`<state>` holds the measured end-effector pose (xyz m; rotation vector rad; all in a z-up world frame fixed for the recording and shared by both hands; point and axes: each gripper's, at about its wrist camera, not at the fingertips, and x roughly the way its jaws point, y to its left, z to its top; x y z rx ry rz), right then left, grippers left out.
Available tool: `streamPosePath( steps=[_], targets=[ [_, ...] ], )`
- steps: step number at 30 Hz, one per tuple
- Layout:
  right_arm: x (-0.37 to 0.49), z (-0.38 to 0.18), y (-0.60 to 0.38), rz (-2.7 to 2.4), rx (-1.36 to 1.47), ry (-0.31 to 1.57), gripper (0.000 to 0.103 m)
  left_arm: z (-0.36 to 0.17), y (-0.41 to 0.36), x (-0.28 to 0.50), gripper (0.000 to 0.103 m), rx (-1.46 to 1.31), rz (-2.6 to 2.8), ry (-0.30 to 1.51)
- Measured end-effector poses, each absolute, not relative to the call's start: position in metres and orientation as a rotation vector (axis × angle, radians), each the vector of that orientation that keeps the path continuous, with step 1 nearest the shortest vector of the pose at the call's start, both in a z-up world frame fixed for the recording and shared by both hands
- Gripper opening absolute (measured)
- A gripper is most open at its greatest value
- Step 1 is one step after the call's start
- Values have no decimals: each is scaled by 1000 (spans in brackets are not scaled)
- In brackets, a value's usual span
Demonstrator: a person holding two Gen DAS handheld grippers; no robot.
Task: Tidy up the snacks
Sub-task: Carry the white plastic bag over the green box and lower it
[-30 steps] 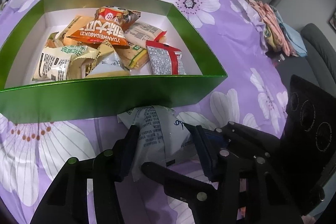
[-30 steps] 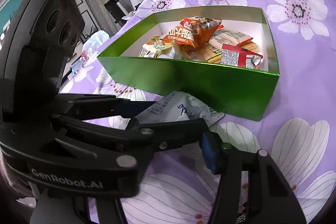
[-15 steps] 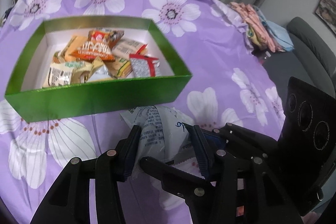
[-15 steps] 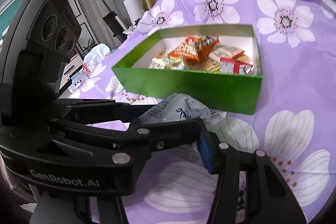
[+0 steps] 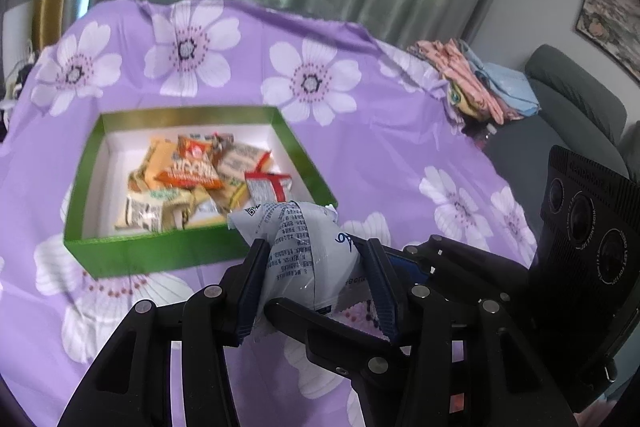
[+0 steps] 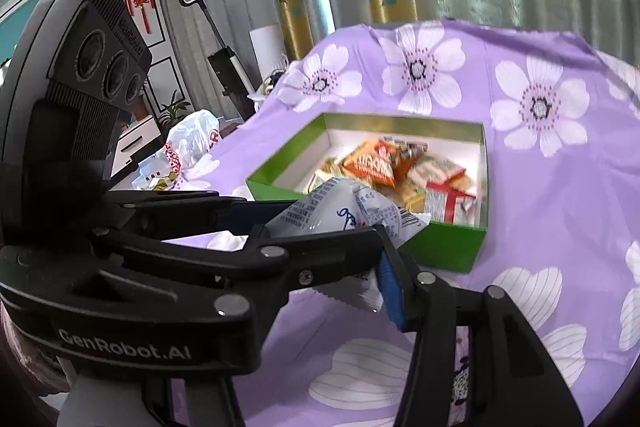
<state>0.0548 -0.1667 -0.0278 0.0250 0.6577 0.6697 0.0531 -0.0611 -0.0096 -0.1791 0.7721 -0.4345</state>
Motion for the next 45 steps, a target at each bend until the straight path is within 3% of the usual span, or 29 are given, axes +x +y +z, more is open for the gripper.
streamPosePath(
  steps=[23,45],
  targets=[
    [100,9,-146,677,-27,543,52,26,-38,93,49,-148,-423,657],
    [135,-2,-134,673,-49,571,52,10,-28,133,49,-154,-416,678]
  ],
)
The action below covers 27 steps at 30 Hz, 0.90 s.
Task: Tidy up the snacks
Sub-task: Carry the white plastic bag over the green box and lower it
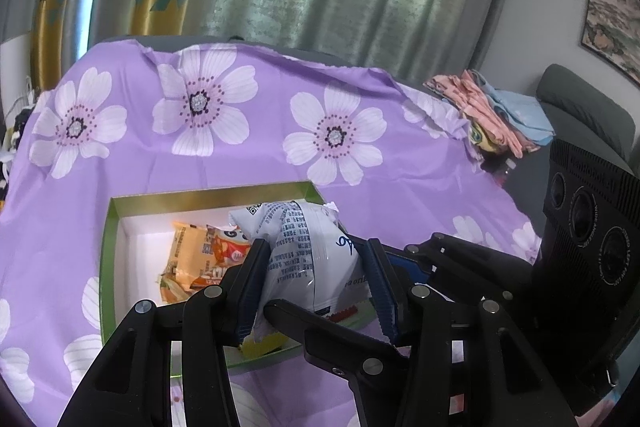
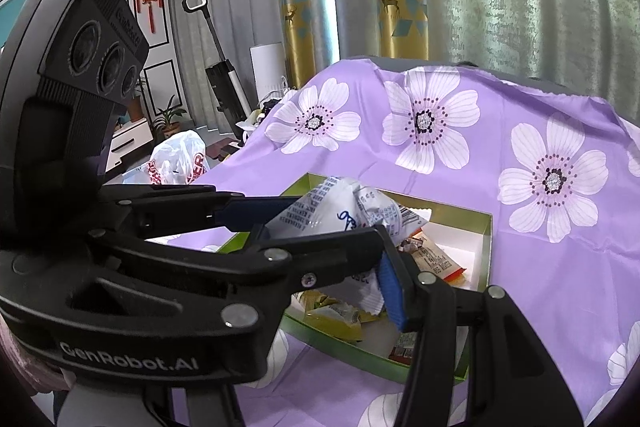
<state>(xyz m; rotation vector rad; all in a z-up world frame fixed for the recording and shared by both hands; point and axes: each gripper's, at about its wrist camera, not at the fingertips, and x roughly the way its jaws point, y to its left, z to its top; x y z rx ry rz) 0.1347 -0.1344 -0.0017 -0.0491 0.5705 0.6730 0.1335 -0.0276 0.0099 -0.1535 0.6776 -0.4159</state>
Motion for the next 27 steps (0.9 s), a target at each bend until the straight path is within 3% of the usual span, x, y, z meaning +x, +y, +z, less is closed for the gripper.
streamPosePath(
  steps=[27],
  targets=[
    [160,-26,-129,672,-41,644,52,-19,-25,155,49,-182,-416,746]
  ],
)
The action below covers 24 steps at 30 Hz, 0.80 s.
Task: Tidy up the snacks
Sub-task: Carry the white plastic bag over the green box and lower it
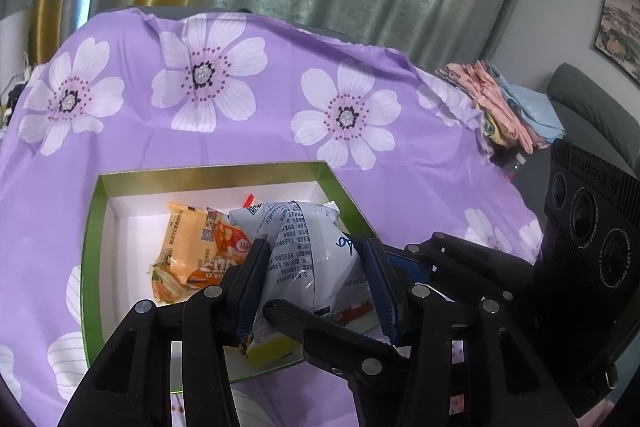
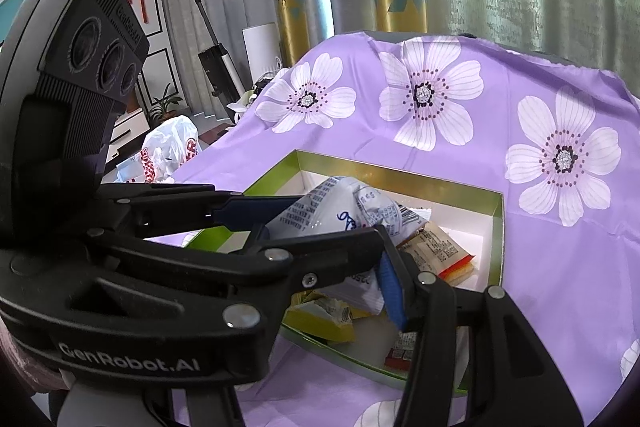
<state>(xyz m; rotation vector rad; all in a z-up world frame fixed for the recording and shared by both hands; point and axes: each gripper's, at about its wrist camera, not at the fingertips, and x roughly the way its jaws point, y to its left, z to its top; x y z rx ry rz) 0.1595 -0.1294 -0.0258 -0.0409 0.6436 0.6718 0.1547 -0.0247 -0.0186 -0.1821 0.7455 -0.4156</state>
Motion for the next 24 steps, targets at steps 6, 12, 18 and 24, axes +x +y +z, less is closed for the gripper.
streamPosePath(
  steps=[6,12,18,24],
  targets=[
    [164,-30,-129,673,-38,663,52,-23,-24,158,49,-187,-416,764],
    [165,-34,-129,673,-38,677,53,-25,-24,161,49,-187,-417,777],
    [166,-35,-128,672,-41,686,53,-27,-24,163,49,-190,-417,784],
    [167,-37,-128,672,-43,694,53,-30,-24,164,49,-190,-417,793]
  ],
)
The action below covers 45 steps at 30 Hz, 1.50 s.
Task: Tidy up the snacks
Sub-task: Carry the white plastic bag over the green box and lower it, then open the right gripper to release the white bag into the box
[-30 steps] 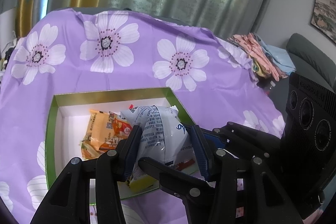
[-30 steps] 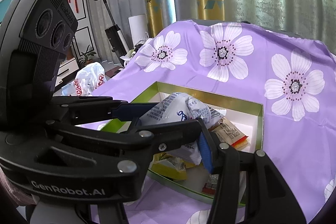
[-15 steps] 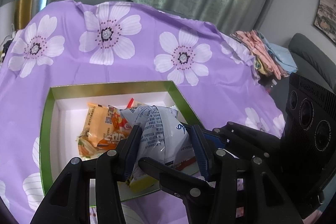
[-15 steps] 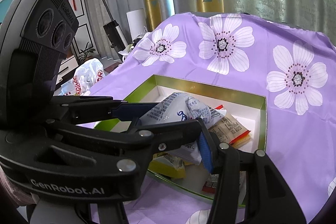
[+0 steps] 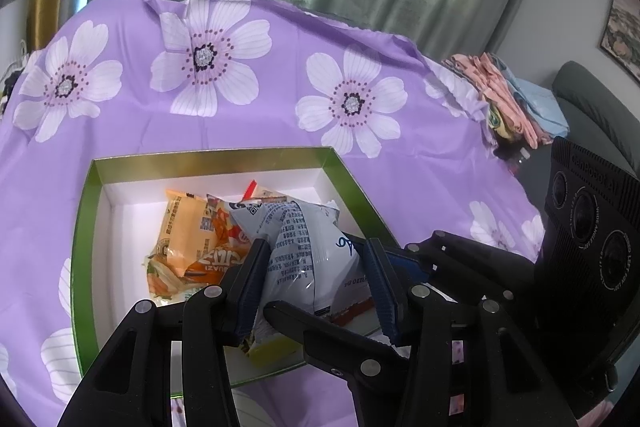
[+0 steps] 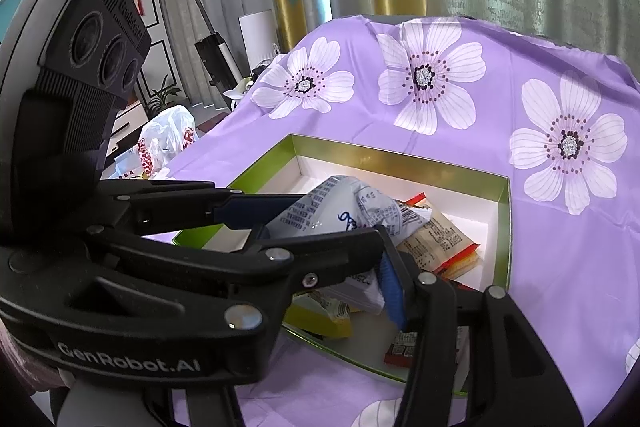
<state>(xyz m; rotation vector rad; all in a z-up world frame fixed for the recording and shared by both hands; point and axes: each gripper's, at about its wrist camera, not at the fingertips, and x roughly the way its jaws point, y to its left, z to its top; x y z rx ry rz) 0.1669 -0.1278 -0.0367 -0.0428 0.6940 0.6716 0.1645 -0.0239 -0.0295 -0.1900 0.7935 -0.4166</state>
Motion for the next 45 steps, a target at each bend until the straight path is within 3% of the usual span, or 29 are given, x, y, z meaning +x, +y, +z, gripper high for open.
streamPosePath(
  steps=[34,45],
  targets=[
    [177,-51,-124,669,-58,792,54,-47,-22,177,49,-224,-407,894],
    [176,-52,-121,663,-67,807,61,-48,-23,178,49,-224,-404,902]
  ],
)
